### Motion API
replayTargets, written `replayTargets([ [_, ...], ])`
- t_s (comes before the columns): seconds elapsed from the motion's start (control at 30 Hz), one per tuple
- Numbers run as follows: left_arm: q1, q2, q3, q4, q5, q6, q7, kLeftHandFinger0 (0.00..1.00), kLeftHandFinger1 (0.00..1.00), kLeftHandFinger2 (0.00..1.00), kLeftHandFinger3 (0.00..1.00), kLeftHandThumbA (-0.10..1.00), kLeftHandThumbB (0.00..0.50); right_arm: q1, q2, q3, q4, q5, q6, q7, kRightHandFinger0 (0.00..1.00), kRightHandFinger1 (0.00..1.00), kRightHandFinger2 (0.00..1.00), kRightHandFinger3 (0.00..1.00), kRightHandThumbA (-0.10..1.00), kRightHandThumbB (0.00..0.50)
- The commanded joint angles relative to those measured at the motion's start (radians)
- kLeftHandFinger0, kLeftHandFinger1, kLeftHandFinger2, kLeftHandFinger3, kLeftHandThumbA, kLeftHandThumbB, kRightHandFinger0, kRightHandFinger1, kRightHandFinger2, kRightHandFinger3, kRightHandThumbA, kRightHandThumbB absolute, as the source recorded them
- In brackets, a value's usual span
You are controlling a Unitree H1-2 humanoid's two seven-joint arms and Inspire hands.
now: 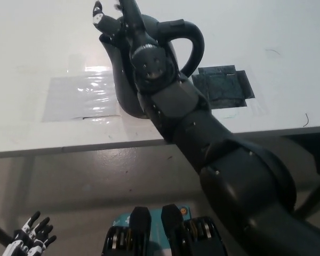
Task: The robot uses its right hand to push down on the lid of a kettle kept in the middle of the desk to close it
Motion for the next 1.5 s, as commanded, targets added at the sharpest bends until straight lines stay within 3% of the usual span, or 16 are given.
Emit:
replayTargets([
  [0.0,0.0,0.009,0.013,-0.017,-0.029,-0.014,-0.017,1.0,1.0,1.0,1.0,0.24,0.276,0.118,0.025,-0.031,0.037,0.05,-0.014,0.018,0.99,1.0,1.0,1.0,0.21,0.138],
  [0.17,-0.001,0.005,0.016,-0.018,-0.026,-0.013,-0.014,1.0,1.0,1.0,1.0,0.23,0.26,0.142,0.019,-0.019,0.038,0.031,-0.027,0.024,1.0,1.0,1.0,1.0,0.22,0.158],
  [0.2,-0.001,0.004,0.016,-0.016,-0.023,-0.014,-0.014,1.0,1.0,1.0,1.0,0.25,0.283,0.146,0.016,-0.014,0.038,0.026,-0.028,0.025,1.0,1.0,1.0,1.0,0.24,0.156],
  [0.5,0.013,0.002,0.018,-0.008,-0.019,-0.022,-0.014,1.0,1.0,1.0,1.0,0.25,0.278,0.117,0.011,-0.005,0.009,0.018,-0.053,0.022,1.0,1.0,1.0,1.0,0.32,0.164],
  [0.57,0.013,0.002,0.018,-0.01,-0.018,-0.021,-0.013,1.0,1.0,1.0,1.0,0.26,0.288,0.087,0.005,-0.003,-0.037,0.02,-0.083,0.038,1.0,1.0,1.0,1.0,0.36,0.148],
  [0.63,0.012,0.002,0.018,-0.01,-0.021,-0.02,-0.014,1.0,1.0,1.0,1.0,0.25,0.297,0.064,-0.004,0.007,-0.118,0.012,-0.13,0.048,1.0,1.0,1.0,1.0,0.38,0.177],
  [0.77,0.01,0.012,0.032,-0.012,-0.031,-0.016,-0.014,1.0,1.0,1.0,1.0,0.24,0.301,0.067,-0.003,0.034,-0.359,-0.004,-0.139,0.075,1.0,1.0,1.0,1.0,0.47,0.172],
  [0.93,0.007,0.017,0.04,-0.009,-0.033,-0.013,-0.013,1.0,1.0,1.0,1.0,0.24,0.298,0.14,-0.025,0.097,-0.973,-0.008,0.071,0.18,1.0,1.0,1.0,1.0,0.51,0.174],
  [1.03,0.016,0.019,0.047,-0.009,-0.036,-0.015,-0.013,1.0,1.0,1.0,1.0,0.25,0.299,0.161,-0.027,0.104,-1.11,0.019,0.14,0.204,1.0,1.0,1.0,1.0,0.5,0.184],
  [1.17,0.027,0.024,0.057,-0.009,-0.038,-0.016,-0.01,1.0,1.0,1.0,1.0,0.22,0.262,0.211,-0.047,0.121,-1.277,0.013,0.228,0.223,1.0,1.0,1.0,1.0,0.5,0.167],
  [1.27,0.032,0.022,0.062,-0.016,-0.049,-0.008,-0.009,1.0,1.0,1.0,1.0,0.22,0.296,0.302,-0.089,0.133,-1.478,0.03,0.323,0.251,1.0,1.0,1.0,1.0,0.5,0.118],
  [1.47,0.032,0.018,0.074,-0.018,-0.062,-0.009,-0.003,1.0,1.0,1.0,1.0,0.18,0.279,0.524,-0.141,0.163,-1.721,0.047,0.403,0.277,1.0,1.0,1.0,1.0,0.52,0.069],
])
